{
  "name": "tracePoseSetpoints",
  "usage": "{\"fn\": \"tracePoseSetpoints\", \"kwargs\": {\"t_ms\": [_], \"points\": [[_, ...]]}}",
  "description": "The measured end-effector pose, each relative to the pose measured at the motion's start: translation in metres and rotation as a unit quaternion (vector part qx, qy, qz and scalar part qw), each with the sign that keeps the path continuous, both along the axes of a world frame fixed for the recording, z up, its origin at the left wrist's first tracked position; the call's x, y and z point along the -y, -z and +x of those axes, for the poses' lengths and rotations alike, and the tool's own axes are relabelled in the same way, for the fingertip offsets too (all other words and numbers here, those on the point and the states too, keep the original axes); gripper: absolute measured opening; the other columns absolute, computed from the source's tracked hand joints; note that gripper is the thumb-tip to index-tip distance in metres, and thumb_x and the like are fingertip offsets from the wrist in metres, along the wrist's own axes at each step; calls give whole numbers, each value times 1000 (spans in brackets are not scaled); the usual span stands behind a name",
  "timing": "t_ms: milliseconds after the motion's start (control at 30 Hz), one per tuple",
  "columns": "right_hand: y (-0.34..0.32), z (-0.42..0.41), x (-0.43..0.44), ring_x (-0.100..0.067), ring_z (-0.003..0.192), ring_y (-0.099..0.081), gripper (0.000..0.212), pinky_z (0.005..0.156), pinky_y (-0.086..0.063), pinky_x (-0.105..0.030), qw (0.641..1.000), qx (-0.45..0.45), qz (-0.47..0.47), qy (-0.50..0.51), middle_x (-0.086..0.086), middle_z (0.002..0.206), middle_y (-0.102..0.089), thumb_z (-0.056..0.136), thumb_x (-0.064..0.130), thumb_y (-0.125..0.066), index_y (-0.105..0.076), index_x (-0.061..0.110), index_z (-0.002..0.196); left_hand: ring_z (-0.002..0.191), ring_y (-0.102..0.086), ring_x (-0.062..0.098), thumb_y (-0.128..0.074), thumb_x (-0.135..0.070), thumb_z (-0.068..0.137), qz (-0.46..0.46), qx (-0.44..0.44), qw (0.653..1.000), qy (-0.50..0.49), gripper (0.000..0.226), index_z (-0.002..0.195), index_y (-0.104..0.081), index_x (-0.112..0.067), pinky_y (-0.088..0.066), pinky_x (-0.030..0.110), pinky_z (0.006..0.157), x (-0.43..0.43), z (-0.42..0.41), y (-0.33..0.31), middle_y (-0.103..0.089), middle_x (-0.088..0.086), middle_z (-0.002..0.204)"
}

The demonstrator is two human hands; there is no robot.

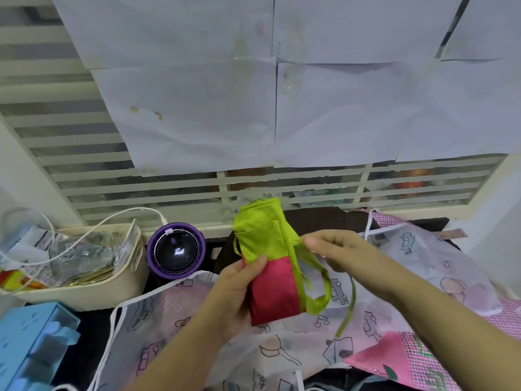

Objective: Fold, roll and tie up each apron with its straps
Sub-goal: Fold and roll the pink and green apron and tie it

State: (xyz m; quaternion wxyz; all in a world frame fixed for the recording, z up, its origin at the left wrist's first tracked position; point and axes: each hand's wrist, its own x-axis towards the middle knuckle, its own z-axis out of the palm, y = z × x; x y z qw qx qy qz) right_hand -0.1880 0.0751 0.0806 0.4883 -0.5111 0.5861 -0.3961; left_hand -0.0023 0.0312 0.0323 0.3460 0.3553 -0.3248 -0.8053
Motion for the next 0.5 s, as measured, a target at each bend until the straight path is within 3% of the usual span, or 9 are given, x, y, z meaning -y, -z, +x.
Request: {"fn": "tracePoseSetpoints", "kwargs": {"t_ms": [67,100,200,333,433,500], "points": [[-4,-12,-1,-1,48,-33,30,49,-30,-9,1000,4,-10,-7,11,60,-51,90,32,-54,-73,12,100,84,-71,26,-60,-18,75,-5,-5,1000,0,42,112,-63,1,-59,39,76,6,7,-2,-70,20,106],[-4,-16,-2,-1,49,-32,26,49,-29,-10,1000,-5,-16,-10,9,63,-53,93,26,-52,-74,13,99,85,-70,26,-59,-17,76,-13,-2,1000,2,43,114,-62,1,-57,40,81,8,10,-4,-69,20,109],[-9,-25,-4,3,55,-45,20,55,-36,-10,998,-48,-32,-28,9,68,-61,94,14,-55,-74,17,94,84,-71,25,-63,-12,81,-45,-7,998,32,32,110,-63,-1,-60,36,75,10,15,-9,-71,18,104],[-21,-35,-7,0,63,-50,17,63,-40,-9,993,-91,-59,-41,10,65,-60,90,18,-58,-70,20,79,85,-72,21,-65,-3,80,-101,12,993,66,27,107,-63,-1,-57,27,68,12,20,-13,-73,14,98],[-32,-43,-7,-1,61,-48,20,61,-39,-10,993,-81,-82,-8,10,65,-59,89,20,-57,-68,22,73,104,-67,28,-70,-14,75,-137,37,987,70,42,115,-62,-2,-56,35,82,18,24,-16,-69,16,113],[-39,-43,-8,-4,63,-46,19,63,-38,-14,994,-74,-66,-43,8,67,-60,86,27,-57,-67,25,70,113,-61,33,-83,-25,64,-152,49,985,72,59,116,-64,-5,-50,45,95,22,27,-20,-66,18,119]]}}
